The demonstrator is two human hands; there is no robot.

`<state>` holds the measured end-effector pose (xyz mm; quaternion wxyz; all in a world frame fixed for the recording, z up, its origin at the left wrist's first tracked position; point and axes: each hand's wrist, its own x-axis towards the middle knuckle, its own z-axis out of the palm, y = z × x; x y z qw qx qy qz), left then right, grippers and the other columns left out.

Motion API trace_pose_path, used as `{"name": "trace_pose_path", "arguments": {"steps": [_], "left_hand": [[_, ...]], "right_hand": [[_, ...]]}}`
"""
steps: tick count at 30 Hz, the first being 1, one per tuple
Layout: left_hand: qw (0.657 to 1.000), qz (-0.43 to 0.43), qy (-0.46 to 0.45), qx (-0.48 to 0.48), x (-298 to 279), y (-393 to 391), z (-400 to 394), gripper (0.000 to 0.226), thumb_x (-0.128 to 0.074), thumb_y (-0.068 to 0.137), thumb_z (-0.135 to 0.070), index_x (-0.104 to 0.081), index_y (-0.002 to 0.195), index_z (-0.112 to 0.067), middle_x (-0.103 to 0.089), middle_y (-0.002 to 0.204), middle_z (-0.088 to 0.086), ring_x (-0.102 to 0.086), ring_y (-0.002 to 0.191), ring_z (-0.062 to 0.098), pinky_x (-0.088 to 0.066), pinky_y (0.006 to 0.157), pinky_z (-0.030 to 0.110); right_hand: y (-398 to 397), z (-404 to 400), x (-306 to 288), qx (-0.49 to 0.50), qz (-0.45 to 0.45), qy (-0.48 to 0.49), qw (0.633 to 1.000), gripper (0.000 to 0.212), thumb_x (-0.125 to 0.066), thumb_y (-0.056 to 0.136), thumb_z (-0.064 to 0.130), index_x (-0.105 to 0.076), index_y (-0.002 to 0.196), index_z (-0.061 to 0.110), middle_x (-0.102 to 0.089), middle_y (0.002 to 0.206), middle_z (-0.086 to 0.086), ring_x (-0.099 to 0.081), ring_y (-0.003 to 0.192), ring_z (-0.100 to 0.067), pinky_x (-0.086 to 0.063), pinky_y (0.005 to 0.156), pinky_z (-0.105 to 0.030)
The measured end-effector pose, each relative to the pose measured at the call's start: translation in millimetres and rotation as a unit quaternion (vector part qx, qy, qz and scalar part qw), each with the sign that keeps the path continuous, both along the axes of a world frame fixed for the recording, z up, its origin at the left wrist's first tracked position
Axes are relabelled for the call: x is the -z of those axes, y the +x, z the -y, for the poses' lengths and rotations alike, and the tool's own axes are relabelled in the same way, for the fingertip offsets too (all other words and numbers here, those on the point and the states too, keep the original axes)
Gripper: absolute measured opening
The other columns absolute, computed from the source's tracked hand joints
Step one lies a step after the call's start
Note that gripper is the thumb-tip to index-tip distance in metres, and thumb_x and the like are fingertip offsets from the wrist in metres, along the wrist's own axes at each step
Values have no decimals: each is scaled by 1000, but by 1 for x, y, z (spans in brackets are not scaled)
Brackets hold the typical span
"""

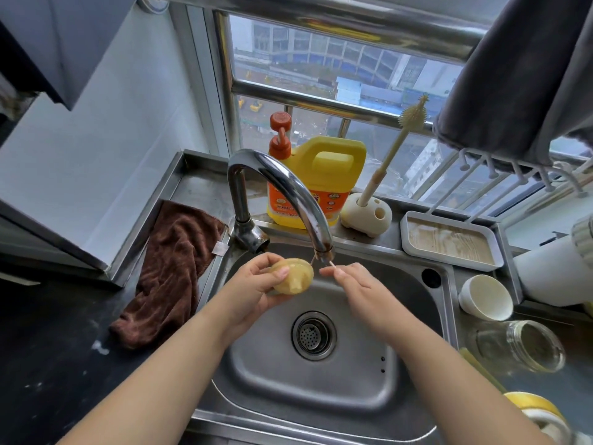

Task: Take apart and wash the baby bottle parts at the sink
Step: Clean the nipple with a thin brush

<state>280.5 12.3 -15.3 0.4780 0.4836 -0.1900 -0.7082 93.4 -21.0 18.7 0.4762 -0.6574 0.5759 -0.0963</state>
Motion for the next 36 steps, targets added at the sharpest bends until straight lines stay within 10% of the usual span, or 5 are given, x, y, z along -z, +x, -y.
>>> {"name": "trace_pose_path", "arguments": {"steps": [7,15,28,36], "left_hand": [[994,44,-62,77,-3,4,4,33,-68,69,-13,-63,97,4,-69,92,14,-67,83,19,-57,74,29],[988,91,-90,92,-7,9,1,28,-66,75,-18,-64,95,2,-63,102,30,-60,96,34,-46,93,50],[942,267,-170,111,-12,3,11,33,-73,69,-38,-68,84,-9,-62,77,6,-53,72,15,-42,71,33],[948,227,-177,133,-14,5,15,31,-77,66,-40,-71,81,-13,-66,80,8,-57,76,18,-44,75,35]], "right_hand": [[-19,1,-25,-132,-62,-136,980,17,-53,96,21,-69,100,25,-56,62,26,-50,62,6,-35,56,-12],[-18,4,-32,-147,-148,-149,966,15,-54,94,30,-68,97,34,-52,64,20,-44,56,3,-30,54,-19],[17,13,-41,-108,-173,-198,959,16,-56,90,40,-57,75,33,-46,63,12,-44,68,-9,-28,51,-24],[6,22,-29,-44,-47,-104,992,27,-72,81,31,-55,61,32,-52,53,19,-45,54,4,-35,59,-22]]}}
